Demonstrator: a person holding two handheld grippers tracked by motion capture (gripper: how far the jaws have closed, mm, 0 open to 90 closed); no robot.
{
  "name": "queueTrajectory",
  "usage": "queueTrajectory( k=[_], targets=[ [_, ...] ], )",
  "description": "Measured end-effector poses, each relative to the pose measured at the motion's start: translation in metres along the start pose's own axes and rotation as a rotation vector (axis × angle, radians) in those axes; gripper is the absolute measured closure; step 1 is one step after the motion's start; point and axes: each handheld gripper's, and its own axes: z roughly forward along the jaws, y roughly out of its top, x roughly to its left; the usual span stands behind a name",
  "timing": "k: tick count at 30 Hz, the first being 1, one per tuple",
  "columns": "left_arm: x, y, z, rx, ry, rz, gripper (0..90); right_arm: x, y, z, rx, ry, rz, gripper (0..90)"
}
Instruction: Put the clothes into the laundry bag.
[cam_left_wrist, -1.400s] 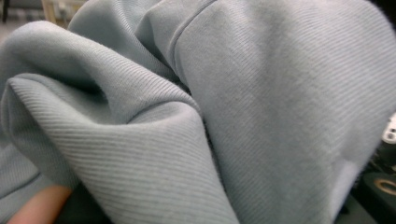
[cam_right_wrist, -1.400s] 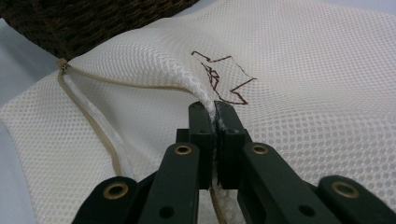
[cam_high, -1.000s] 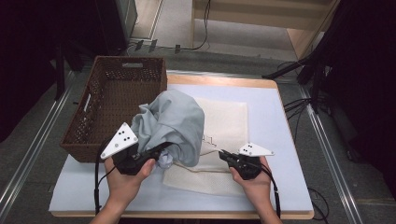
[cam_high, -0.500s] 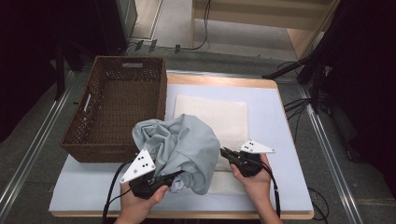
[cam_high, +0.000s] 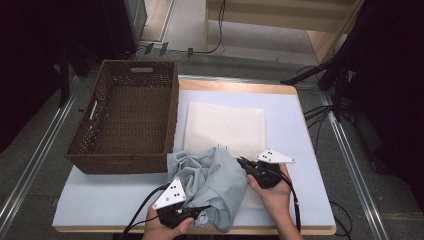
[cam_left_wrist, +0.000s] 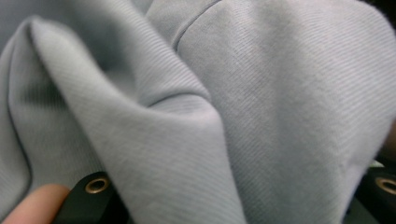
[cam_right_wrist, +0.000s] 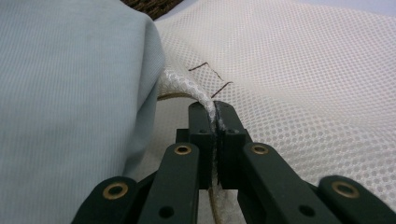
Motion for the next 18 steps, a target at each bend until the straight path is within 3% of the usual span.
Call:
queueTrajectory(
  k=[3, 6, 10, 12, 15, 18],
  targets=[
    [0.0, -0.003, 0.004, 0.024, -0.033, 0.005, 74.1, -0.002, 0.0, 0.002, 0.003, -0.008, 0.007, 87.7],
    [0.004, -0.006, 0.009, 0.059, -0.075, -0.028, 73.3, -0.002, 0.0, 0.003, 0.001, -0.012, 0.015, 87.7],
    [0.007, -0.012, 0.016, 0.096, -0.09, -0.032, 72.6, -0.003, 0.002, 0.001, -0.013, -0.024, 0.013, 87.7],
    [0.007, -0.014, 0.021, 0.126, -0.09, -0.014, 71.0, -0.004, 0.004, -0.001, -0.027, -0.033, 0.023, 87.7],
    [0.005, -0.013, 0.022, 0.116, -0.08, 0.004, 64.4, -0.005, 0.004, -0.002, -0.035, -0.037, 0.024, 87.7],
    [0.007, -0.01, 0.018, 0.084, -0.07, -0.004, 55.3, -0.004, 0.002, -0.001, -0.026, -0.031, 0.013, 87.7]
  ],
)
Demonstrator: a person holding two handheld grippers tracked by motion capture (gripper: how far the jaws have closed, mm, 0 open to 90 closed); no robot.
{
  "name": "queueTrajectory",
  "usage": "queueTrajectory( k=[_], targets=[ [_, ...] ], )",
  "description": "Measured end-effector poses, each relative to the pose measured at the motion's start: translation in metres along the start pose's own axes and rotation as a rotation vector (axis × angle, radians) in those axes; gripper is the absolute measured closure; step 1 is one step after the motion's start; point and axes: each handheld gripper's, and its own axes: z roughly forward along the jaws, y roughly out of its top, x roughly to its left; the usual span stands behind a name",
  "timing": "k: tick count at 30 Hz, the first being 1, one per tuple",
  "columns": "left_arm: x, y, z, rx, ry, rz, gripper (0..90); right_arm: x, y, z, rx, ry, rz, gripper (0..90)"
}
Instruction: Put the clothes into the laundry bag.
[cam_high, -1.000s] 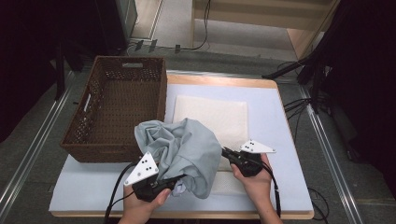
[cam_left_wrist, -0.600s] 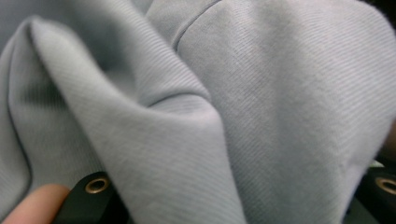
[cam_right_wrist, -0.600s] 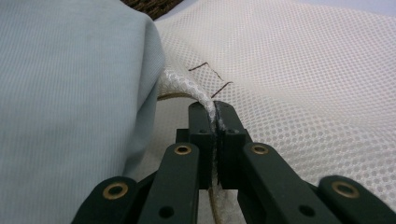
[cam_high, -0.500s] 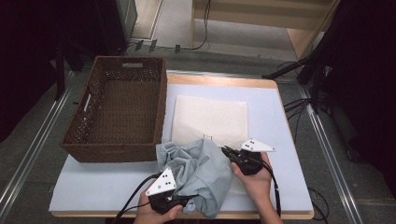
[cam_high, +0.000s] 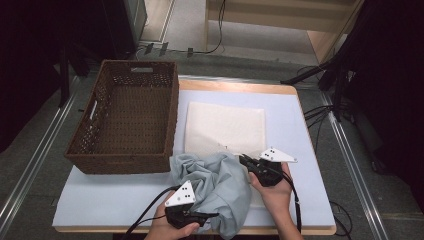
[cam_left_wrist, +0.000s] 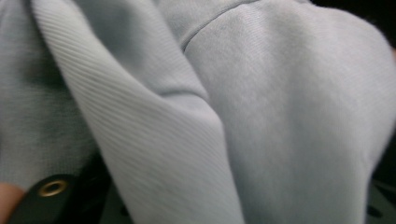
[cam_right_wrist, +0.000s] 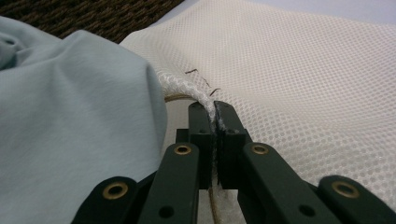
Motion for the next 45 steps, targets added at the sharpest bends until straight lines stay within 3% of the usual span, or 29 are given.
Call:
queueTrajectory(
  k=[4, 8, 13, 17, 21, 26, 30, 33, 35, 37, 41, 42, 45],
  targets=[
    [0.001, 0.006, -0.011, -0.043, 0.057, -0.008, 41.6, 0.001, -0.001, 0.0, 0.003, 0.011, -0.014, 87.7],
    [0.002, 0.01, -0.02, -0.077, 0.116, 0.012, 28.8, 0.002, -0.002, -0.001, 0.007, 0.017, -0.018, 87.6],
    [0.008, 0.015, -0.033, -0.123, 0.188, 0.003, 23.3, 0.002, -0.003, -0.001, 0.007, 0.022, -0.021, 87.6],
    [0.012, 0.018, -0.04, -0.151, 0.225, 0.005, 21.6, 0.004, -0.003, 0.0, 0.012, 0.013, -0.038, 87.5],
    [0.018, 0.022, -0.042, -0.167, 0.247, -0.018, 18.6, 0.004, -0.003, 0.0, 0.013, 0.014, -0.04, 87.5],
    [0.025, 0.026, -0.028, -0.118, 0.318, -0.026, 15.3, 0.005, -0.004, 0.001, 0.017, 0.015, -0.041, 87.5],
    [0.033, 0.023, -0.005, 0.005, 0.329, -0.049, 13.9, 0.005, -0.003, -0.001, 0.013, 0.019, -0.039, 87.5],
    [0.041, 0.019, 0.004, 0.039, 0.313, -0.089, 13.3, 0.006, -0.003, -0.001, 0.01, 0.024, -0.048, 87.5],
    [0.045, 0.018, 0.005, 0.057, 0.268, -0.113, 17.7, 0.007, -0.003, -0.002, 0.006, 0.028, -0.05, 87.5],
    [0.049, 0.017, 0.007, 0.087, 0.222, -0.125, 34.0, 0.008, -0.002, -0.003, 0.0, 0.034, -0.05, 87.5],
    [0.05, 0.017, 0.008, 0.098, 0.156, -0.144, 66.8, 0.009, 0.0, -0.004, -0.01, 0.037, -0.053, 87.6],
    [0.049, 0.018, 0.007, 0.101, 0.147, -0.142, 72.4, 0.009, 0.0, -0.004, -0.013, 0.038, -0.05, 87.6],
    [0.04, 0.023, 0.008, 0.092, 0.115, -0.085, 76.0, 0.011, 0.001, -0.004, -0.016, 0.047, -0.047, 87.6]
  ],
)
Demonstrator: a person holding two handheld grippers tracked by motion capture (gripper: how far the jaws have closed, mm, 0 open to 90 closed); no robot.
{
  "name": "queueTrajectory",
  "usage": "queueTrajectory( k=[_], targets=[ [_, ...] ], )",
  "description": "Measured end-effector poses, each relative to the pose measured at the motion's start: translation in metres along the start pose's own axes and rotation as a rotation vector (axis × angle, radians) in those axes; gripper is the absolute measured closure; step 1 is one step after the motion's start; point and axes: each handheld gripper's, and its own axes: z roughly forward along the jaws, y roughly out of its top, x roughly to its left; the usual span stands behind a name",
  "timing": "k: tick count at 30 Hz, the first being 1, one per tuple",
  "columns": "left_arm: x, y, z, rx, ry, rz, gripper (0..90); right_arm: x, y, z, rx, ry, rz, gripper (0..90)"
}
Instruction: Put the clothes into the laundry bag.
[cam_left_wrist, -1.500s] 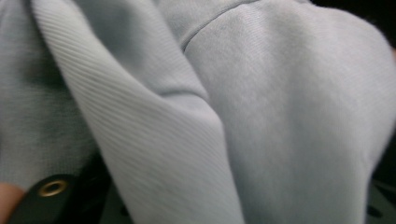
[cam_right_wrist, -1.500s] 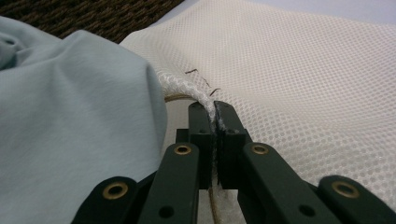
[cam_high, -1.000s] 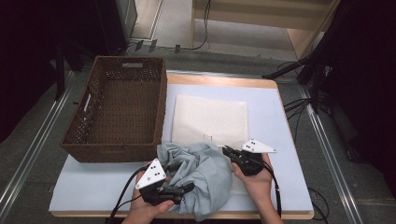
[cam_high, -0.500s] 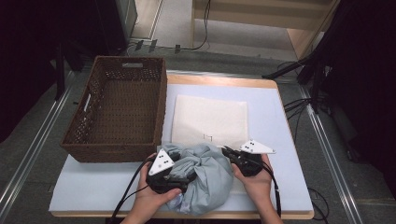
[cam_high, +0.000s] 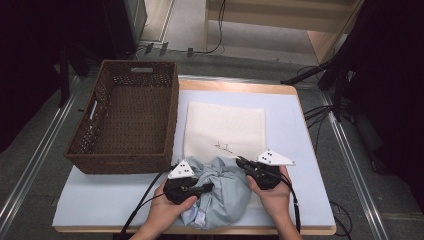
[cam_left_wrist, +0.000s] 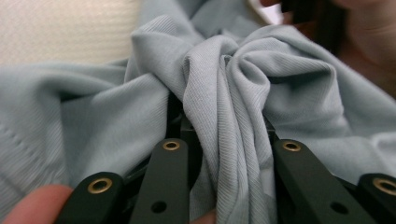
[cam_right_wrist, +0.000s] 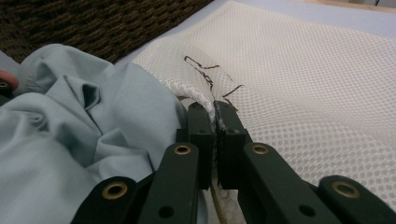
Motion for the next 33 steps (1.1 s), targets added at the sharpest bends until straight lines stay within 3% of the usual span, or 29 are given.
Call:
queueTrajectory(
  k=[5, 7, 9, 11, 12, 14, 16, 20, 22, 26, 29, 33],
  targets=[
    [-0.015, 0.013, 0.002, -0.042, -0.092, 0.064, 76.5, 0.004, 0.002, 0.001, -0.01, 0.016, 0.004, 87.6],
    [-0.019, 0.016, 0.009, -0.051, -0.136, 0.06, 76.5, 0.005, 0.003, -0.001, -0.02, 0.031, 0.018, 87.6],
    [-0.02, 0.016, 0.017, -0.026, -0.096, 0.053, 75.9, 0.006, 0.006, -0.003, -0.033, 0.036, 0.02, 87.6],
    [-0.016, 0.012, 0.027, 0.023, 0.0, 0.035, 74.9, 0.006, 0.007, -0.005, -0.039, 0.039, 0.019, 87.6],
    [-0.011, 0.009, 0.031, 0.039, 0.031, 0.004, 73.6, 0.006, 0.007, -0.005, -0.04, 0.039, 0.018, 87.5],
    [-0.005, 0.007, 0.032, 0.036, 0.025, -0.034, 69.4, 0.007, 0.006, -0.005, -0.036, 0.04, 0.017, 87.5],
    [-0.008, 0.008, 0.027, 0.022, 0.055, 0.003, 59.8, 0.007, 0.006, -0.004, -0.03, 0.04, 0.012, 87.5],
    [-0.018, 0.012, 0.006, -0.074, 0.096, 0.064, 40.3, 0.006, 0.006, -0.005, -0.034, 0.037, 0.013, 87.5],
    [-0.017, 0.013, -0.009, -0.104, 0.122, 0.076, 35.7, 0.004, 0.005, -0.005, -0.033, 0.033, 0.012, 87.6],
    [-0.009, 0.007, -0.033, -0.117, 0.228, 0.082, 31.3, 0.003, 0.004, -0.005, -0.029, 0.03, 0.008, 87.5],
    [0.003, -0.002, -0.037, -0.105, 0.266, 0.034, 30.0, 0.003, 0.004, -0.004, -0.028, 0.029, 0.009, 87.6],
    [0.01, -0.005, -0.025, -0.037, 0.226, -0.032, 26.4, 0.004, 0.004, -0.004, -0.028, 0.029, 0.007, 87.5]
  ],
)
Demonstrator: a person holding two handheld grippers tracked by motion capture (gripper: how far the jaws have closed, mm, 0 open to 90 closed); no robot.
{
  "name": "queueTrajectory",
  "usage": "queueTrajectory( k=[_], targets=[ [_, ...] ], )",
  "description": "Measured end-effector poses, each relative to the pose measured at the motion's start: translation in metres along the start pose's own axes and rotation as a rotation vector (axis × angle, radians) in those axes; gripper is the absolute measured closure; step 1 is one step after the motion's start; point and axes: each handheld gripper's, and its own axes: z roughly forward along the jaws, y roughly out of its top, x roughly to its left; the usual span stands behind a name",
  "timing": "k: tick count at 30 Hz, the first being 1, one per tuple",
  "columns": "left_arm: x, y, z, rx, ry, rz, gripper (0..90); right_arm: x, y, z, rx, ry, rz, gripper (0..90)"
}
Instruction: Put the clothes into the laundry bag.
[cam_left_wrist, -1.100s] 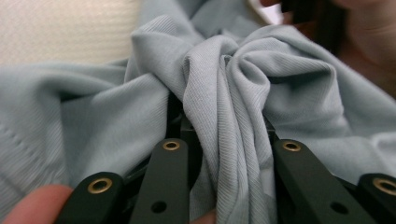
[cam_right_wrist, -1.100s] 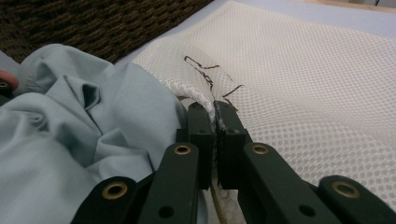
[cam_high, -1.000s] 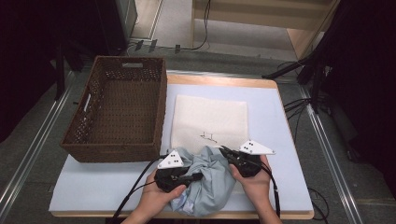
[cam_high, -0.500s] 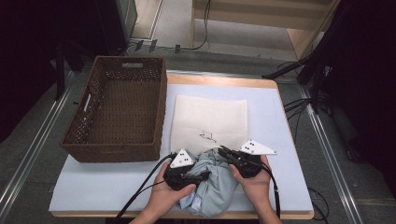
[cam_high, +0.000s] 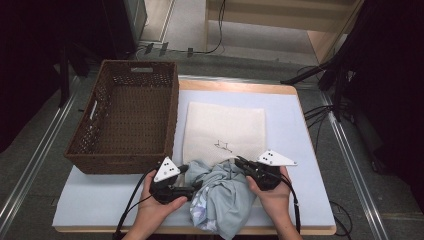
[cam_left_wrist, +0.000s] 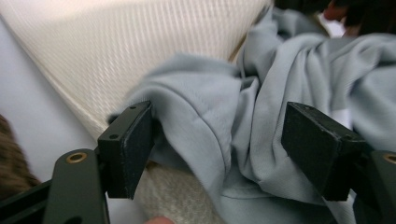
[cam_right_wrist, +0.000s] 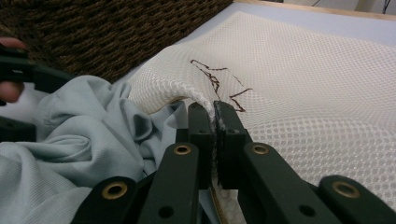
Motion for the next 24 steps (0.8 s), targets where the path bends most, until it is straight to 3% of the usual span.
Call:
queueTrajectory(
  k=[2, 4, 5, 7, 9, 12, 16, 20, 23, 24],
  targets=[
    [-0.001, -0.001, 0.009, 0.046, 0.02, -0.021, 29.9, 0.0, 0.0, 0.0, 0.001, 0.001, 0.003, 87.5],
    [-0.004, -0.001, 0.013, 0.059, 0.026, -0.019, 43.0, 0.0, 0.0, 0.0, 0.005, 0.002, 0.004, 87.5],
    [-0.007, 0.0, 0.013, 0.061, 0.027, 0.004, 54.7, 0.0, -0.001, 0.001, 0.005, 0.003, 0.003, 87.6],
    [-0.017, 0.002, 0.015, 0.051, 0.036, 0.056, 68.4, 0.0, -0.001, 0.001, 0.007, 0.004, 0.004, 87.6],
    [-0.022, 0.005, 0.016, 0.046, 0.029, 0.073, 76.3, 0.0, -0.001, 0.0, 0.007, 0.01, 0.008, 87.6],
    [-0.028, 0.011, 0.023, 0.061, -0.006, 0.092, 79.4, 0.001, 0.0, 0.001, 0.008, 0.012, 0.008, 87.6],
    [-0.033, 0.016, 0.035, 0.064, -0.034, 0.088, 80.5, 0.003, 0.0, 0.001, 0.006, 0.014, 0.005, 87.6],
    [-0.04, 0.021, 0.047, 0.089, -0.059, 0.127, 79.4, 0.004, 0.001, 0.001, -0.001, 0.03, 0.018, 87.6],
    [-0.039, 0.026, 0.054, 0.091, -0.043, 0.11, 78.6, 0.005, 0.001, 0.001, -0.006, 0.039, 0.011, 87.6],
    [-0.039, 0.027, 0.057, 0.107, -0.019, 0.106, 78.3, 0.006, 0.002, 0.001, -0.005, 0.04, 0.009, 87.6]
  ],
)
